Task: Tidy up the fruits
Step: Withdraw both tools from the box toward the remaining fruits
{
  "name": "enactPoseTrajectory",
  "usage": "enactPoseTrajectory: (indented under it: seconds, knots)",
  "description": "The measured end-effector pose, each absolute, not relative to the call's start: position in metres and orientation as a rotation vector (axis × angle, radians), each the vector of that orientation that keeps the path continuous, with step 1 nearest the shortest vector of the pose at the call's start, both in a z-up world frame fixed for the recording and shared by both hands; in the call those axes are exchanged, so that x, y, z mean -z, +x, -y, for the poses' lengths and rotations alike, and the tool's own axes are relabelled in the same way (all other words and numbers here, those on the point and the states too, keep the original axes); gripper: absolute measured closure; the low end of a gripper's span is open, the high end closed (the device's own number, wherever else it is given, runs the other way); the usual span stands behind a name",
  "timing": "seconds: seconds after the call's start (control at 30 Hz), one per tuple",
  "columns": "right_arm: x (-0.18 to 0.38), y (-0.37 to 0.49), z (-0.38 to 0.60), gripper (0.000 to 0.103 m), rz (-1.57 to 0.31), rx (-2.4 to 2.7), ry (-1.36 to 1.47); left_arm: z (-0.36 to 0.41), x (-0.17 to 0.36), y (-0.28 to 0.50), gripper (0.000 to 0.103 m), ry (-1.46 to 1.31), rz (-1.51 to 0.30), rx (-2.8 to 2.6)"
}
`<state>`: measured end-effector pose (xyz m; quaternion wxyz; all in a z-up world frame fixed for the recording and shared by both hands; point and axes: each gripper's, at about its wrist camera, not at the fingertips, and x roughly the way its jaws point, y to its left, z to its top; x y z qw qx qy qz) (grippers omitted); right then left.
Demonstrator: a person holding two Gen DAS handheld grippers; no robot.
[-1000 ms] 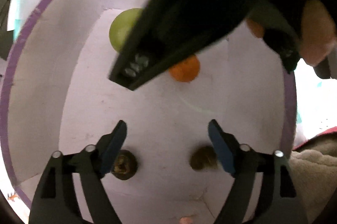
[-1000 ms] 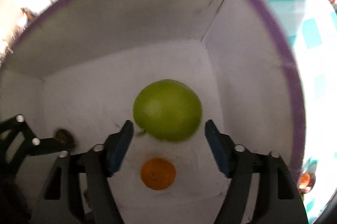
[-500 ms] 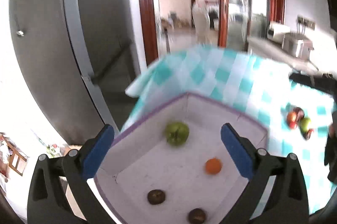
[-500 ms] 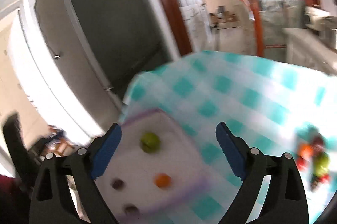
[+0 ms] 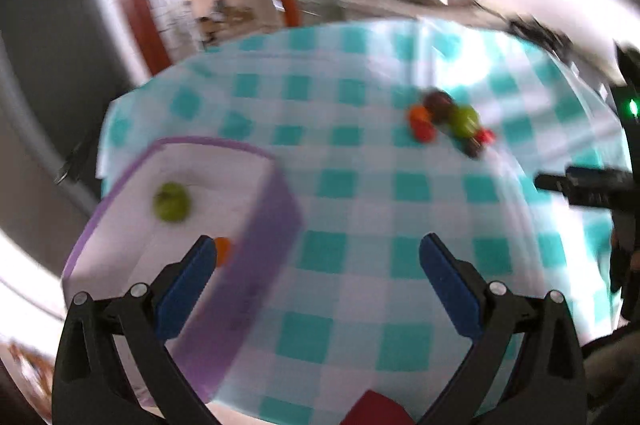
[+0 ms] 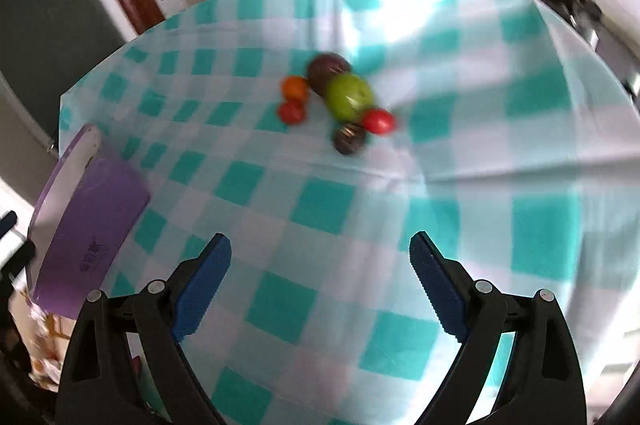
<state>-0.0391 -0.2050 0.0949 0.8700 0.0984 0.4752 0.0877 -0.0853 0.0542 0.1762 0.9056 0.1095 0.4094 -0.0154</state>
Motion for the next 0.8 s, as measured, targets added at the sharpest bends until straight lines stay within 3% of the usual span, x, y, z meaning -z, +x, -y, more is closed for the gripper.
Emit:
enactPoseTrajectory:
  seconds: [0.17, 0.53, 0.8]
  knots:
    - [-0.072, -0.032, 0.213, 0.026, -1.019, -0.188, 0.213, -0.014, -0.142, -0.064, 0.002, 0.324, -0.935, 0.138]
    - [-0.038, 0.027, 0.193, 0.036, -1.086, -0.125, 0.168, -0.02, -0.108, 0.007, 0.002, 0.325, -1.037, 0.183]
    - [-0.009, 0.09, 0.165, 0.053, -1.107, 0.003, 0.165, -0.028, -0.064, 0.086, 0.002, 0.146, -1.166, 0.211]
